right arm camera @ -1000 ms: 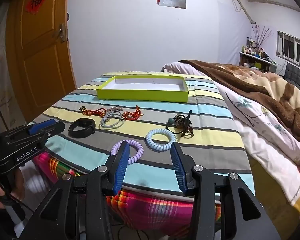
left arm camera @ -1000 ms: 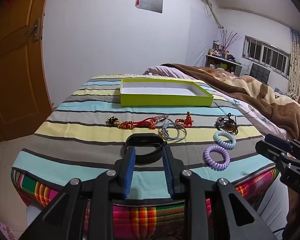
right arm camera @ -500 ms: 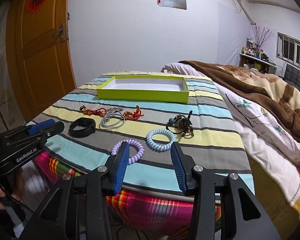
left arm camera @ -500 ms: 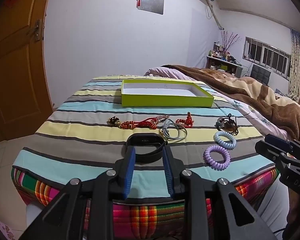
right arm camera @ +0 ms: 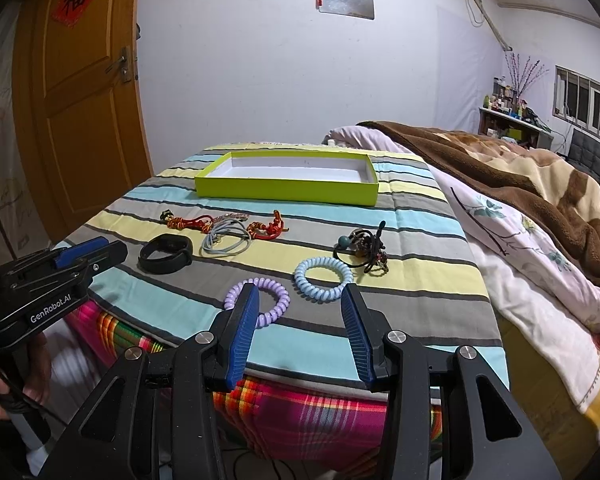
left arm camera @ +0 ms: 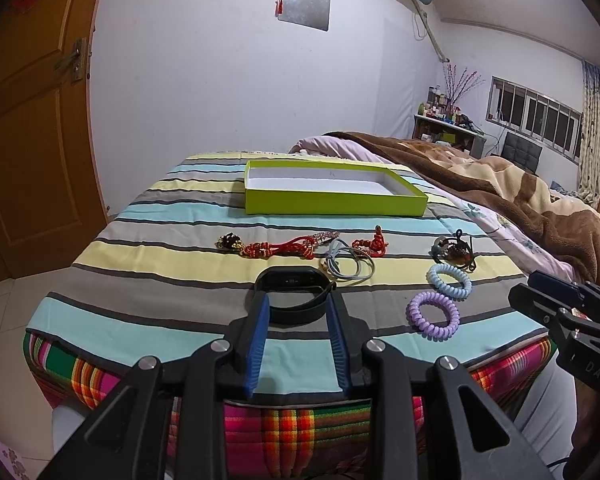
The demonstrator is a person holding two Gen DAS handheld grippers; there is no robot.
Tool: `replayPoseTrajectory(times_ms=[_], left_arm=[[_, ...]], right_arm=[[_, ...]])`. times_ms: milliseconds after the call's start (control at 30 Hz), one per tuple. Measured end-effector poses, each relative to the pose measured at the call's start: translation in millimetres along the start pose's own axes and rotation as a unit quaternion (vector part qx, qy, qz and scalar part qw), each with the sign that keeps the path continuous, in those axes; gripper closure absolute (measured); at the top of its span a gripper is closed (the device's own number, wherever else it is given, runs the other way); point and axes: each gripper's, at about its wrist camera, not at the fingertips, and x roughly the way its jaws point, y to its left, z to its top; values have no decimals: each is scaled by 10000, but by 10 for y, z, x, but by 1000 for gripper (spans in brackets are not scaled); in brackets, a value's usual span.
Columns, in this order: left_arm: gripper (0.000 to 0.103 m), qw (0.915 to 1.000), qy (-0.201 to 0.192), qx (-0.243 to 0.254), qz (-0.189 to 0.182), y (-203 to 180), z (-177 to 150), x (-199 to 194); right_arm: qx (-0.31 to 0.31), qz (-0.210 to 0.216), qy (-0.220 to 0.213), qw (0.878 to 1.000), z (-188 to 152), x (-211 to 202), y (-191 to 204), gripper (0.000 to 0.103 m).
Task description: Organize jewelry
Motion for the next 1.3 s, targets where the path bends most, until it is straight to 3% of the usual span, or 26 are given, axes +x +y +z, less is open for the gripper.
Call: replayPoseTrajectory(times_ms=[1300], left_arm=[[72, 9999, -71, 55, 113, -20, -20, -20]], right_arm=[[-10, -25, -11, 10000, -10, -7, 1, 59]])
